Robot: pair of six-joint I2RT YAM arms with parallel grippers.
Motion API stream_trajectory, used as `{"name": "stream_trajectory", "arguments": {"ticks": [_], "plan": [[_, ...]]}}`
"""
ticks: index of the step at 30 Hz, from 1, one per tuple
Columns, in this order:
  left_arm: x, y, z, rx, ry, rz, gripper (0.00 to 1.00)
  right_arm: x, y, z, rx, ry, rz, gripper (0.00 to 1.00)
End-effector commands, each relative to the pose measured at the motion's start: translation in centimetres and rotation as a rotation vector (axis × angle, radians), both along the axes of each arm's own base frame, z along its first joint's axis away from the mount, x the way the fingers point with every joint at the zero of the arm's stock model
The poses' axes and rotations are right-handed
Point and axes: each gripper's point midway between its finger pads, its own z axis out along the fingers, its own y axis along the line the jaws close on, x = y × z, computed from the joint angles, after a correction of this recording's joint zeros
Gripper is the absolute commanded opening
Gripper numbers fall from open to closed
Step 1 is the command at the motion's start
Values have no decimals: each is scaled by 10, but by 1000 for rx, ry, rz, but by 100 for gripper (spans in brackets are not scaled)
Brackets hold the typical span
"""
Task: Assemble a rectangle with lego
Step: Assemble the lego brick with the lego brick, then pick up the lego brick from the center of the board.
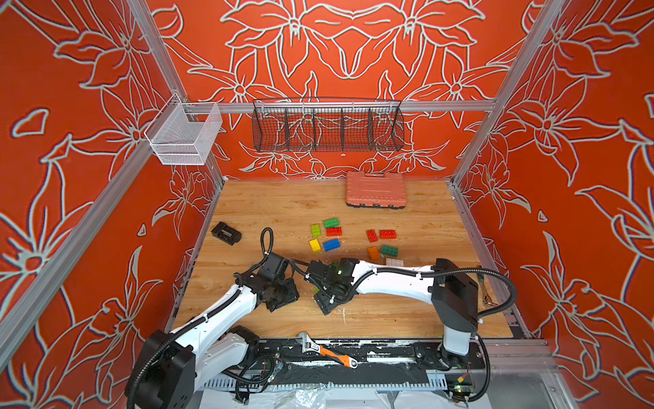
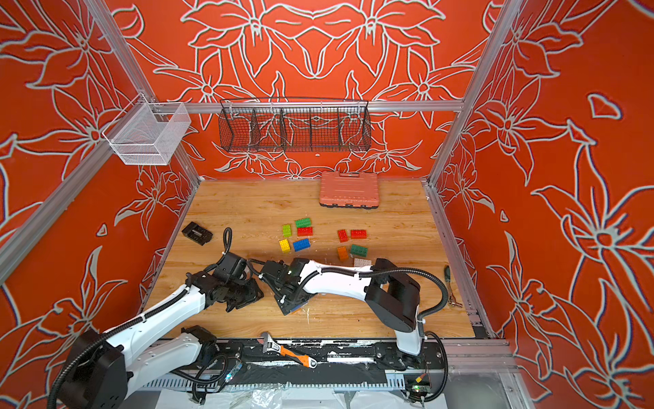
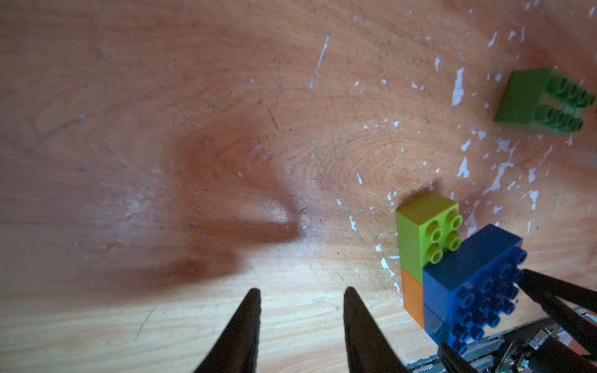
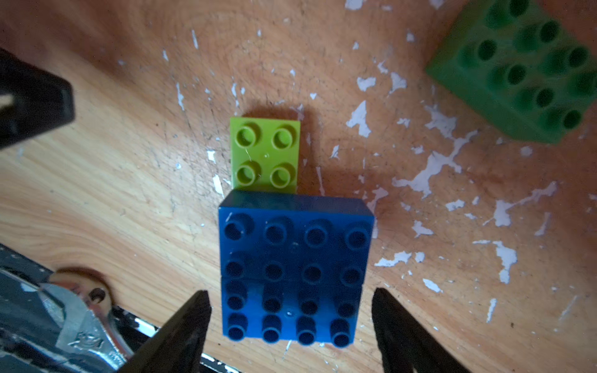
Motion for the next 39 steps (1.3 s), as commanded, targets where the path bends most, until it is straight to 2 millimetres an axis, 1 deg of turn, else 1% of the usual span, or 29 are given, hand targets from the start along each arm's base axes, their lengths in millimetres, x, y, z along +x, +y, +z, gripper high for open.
{"name": "stream_trajectory", "arguments": {"ticks": [1,6,8,10,11,13,15,17,19,23,25,26,33,36,39], "plan": [[3,3,5,9,-14,8,42,1,-2,15,-13,-23,-1,82],[4,6,2,31,-14,14,42,16,-6,44,54,-58,-60,84],[6,5,3,18,-16,26,42,29,-15,51,83,-50,-121,84],[11,-4,4,-54,-27,46,42,45,-27,53,113,-48,-195,84],[12,-7,4,-77,-32,60,43,55,-34,51,118,-50,-239,83],[16,-5,4,-70,-46,79,44,75,-44,45,138,-56,-318,83],[19,0,7,-32,-56,83,44,92,-48,35,179,-16,-407,83],[23,2,12,-13,-74,74,44,101,-49,24,185,24,-461,84],[26,3,17,-11,-97,75,45,106,-45,12,166,63,-478,86],[28,4,22,-13,-124,78,45,115,-39,-2,132,64,-480,90],[27,2,20,-25,-118,81,45,119,-37,-6,106,66,-471,90],[28,0,27,-51,-146,78,45,120,-35,-8,103,66,-468,90],[22,1,23,-49,-142,62,45,125,-38,-17,58,50,-455,90],[22,0,21,-50,-143,57,45,126,-42,-21,39,40,-455,88],[23,-1,20,-54,-141,51,45,129,-41,-24,33,36,-447,86]]}}
